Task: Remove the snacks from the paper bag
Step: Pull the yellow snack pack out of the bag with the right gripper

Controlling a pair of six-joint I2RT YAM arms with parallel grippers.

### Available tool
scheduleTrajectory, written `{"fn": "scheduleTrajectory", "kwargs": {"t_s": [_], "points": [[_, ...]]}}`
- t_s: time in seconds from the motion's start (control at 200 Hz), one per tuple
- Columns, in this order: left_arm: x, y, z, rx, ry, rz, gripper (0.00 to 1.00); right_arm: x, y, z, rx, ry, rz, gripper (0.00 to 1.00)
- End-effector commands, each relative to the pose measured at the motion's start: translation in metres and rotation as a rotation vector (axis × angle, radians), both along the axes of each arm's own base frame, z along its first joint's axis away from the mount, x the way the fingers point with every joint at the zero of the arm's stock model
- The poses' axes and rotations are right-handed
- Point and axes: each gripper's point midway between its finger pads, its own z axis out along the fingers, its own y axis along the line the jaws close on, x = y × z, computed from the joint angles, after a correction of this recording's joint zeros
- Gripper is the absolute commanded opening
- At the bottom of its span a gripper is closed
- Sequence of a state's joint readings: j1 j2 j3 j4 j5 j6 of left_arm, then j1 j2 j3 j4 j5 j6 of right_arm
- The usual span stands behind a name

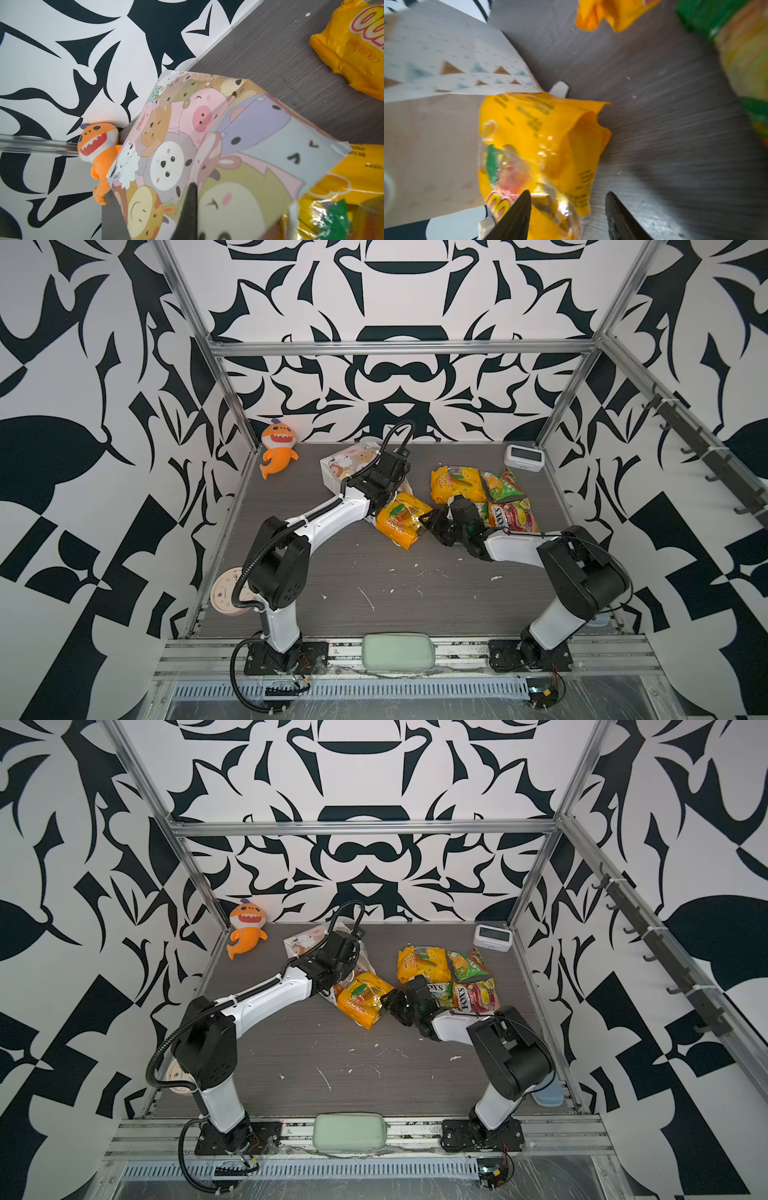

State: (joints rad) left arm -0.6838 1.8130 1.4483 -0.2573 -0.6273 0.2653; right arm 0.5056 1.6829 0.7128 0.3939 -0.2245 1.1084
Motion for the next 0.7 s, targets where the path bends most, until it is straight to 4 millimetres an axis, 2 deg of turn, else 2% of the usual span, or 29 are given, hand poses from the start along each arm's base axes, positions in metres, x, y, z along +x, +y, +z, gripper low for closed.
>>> {"fn": "scheduleTrajectory", "kwargs": {"t_s": [0.0, 0.135, 0.21, 0.295, 0.33, 0.415, 0.52, 0.6, 0.7], "points": [[0.007, -0.006, 0.028, -0.051, -0.067, 0.008, 0.0, 0.01, 0.017, 0.017, 0.031, -0.051, 0.021, 0.62], [0.007, -0.006, 0.027, -0.048, -0.065, 0.008, 0.0, 0.016, 0.025, 0.007, 0.065, -0.069, 0.02, 0.62], [0.007, -0.006, 0.028, -0.048, -0.067, 0.009, 0.0, 0.024, 0.034, 0.009, 0.119, -0.109, 0.024, 0.62], [0.006, -0.006, 0.028, -0.048, -0.066, 0.007, 0.0, 0.03, 0.043, 0.003, 0.123, -0.122, 0.026, 0.65], [0.007, -0.006, 0.028, -0.05, -0.069, 0.008, 0.0, 0.032, 0.047, 0.001, 0.124, -0.124, 0.028, 0.63], [0.007, -0.006, 0.028, -0.049, -0.069, 0.007, 0.0, 0.038, 0.056, 0.0, 0.153, -0.139, 0.023, 0.5], [0.007, -0.005, 0.028, -0.045, -0.068, 0.009, 0.0, 0.044, 0.067, 0.01, 0.196, -0.172, 0.034, 0.25], [0.007, -0.004, 0.026, -0.038, -0.067, 0.014, 0.0, 0.045, 0.072, 0.023, 0.184, -0.199, 0.061, 0.15], [0.006, -0.001, 0.025, -0.031, -0.068, 0.024, 0.0, 0.042, 0.069, 0.039, 0.151, -0.234, 0.081, 0.06]]}}
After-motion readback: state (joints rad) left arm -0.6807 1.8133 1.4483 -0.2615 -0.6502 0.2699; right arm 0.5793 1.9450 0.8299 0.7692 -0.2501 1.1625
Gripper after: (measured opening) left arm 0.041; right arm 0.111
